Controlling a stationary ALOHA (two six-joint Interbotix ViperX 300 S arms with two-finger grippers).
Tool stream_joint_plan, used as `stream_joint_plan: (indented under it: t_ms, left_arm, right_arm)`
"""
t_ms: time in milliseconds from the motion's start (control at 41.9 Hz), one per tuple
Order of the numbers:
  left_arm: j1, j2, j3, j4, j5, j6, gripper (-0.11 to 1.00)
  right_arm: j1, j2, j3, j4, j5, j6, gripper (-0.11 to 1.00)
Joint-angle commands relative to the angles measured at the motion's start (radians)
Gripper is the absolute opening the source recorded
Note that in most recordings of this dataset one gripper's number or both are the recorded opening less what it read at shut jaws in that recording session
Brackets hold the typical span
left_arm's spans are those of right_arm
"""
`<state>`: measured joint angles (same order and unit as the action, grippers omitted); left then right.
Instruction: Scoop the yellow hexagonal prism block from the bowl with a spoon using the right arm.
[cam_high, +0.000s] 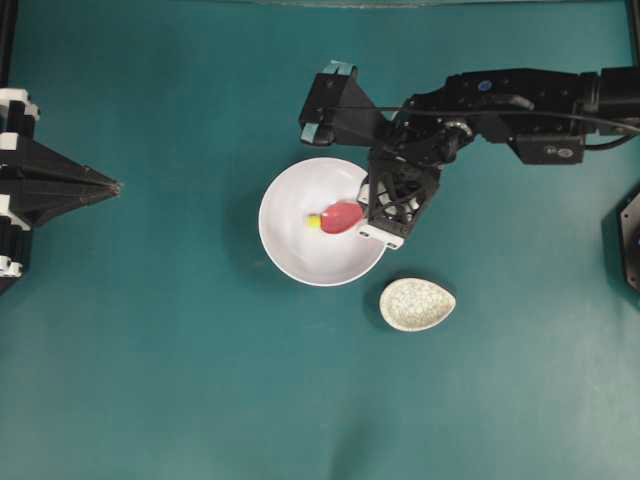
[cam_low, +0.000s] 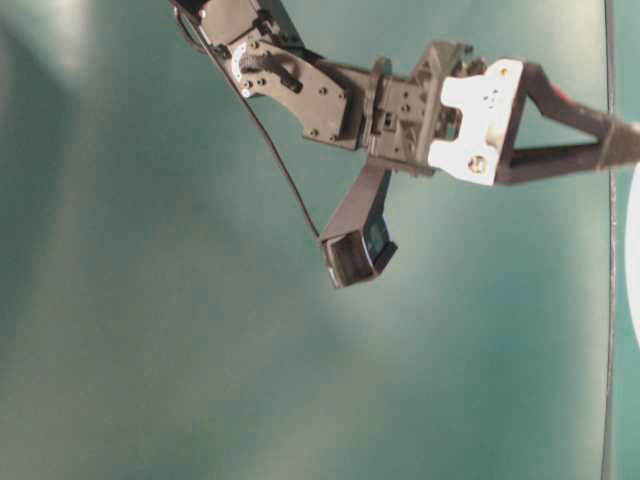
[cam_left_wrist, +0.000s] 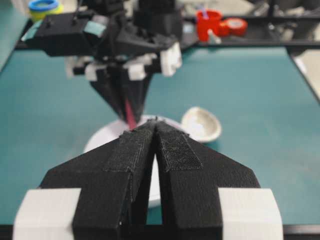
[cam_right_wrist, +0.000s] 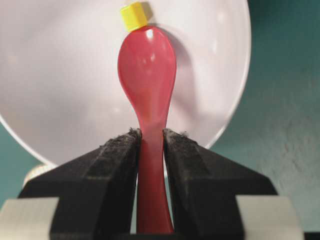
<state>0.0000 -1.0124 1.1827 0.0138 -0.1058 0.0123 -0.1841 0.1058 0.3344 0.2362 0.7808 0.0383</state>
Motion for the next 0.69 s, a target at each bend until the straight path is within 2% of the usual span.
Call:
stream_joint_plan:
  t_ms: [0,286,501,668]
  left_arm:
    - [0.000,0.005,-0.026,0.003,-0.005,0.002,0.00]
    - [0.000,0.000,-0.026,0.003,-0.005,0.002,0.00]
    - [0.002,-0.002,-0.028,0.003,-0.005,0.002,0.00]
    - [0.000,-0.002,-0.028,0.003,-0.005,0.002,0.00]
  right_arm:
    - [0.009,-0.012,-0.029,0.002,-0.035,0.000,0.24]
    - [0.012,-0.005,-0.043,0.006,-0.137,0.000,0.24]
    - [0.012,-0.009,-0.057,0.051,-0.149,0.002,0.24]
    - [0.012,-0.054,-0.086,0.060,-0.144,0.003,0.24]
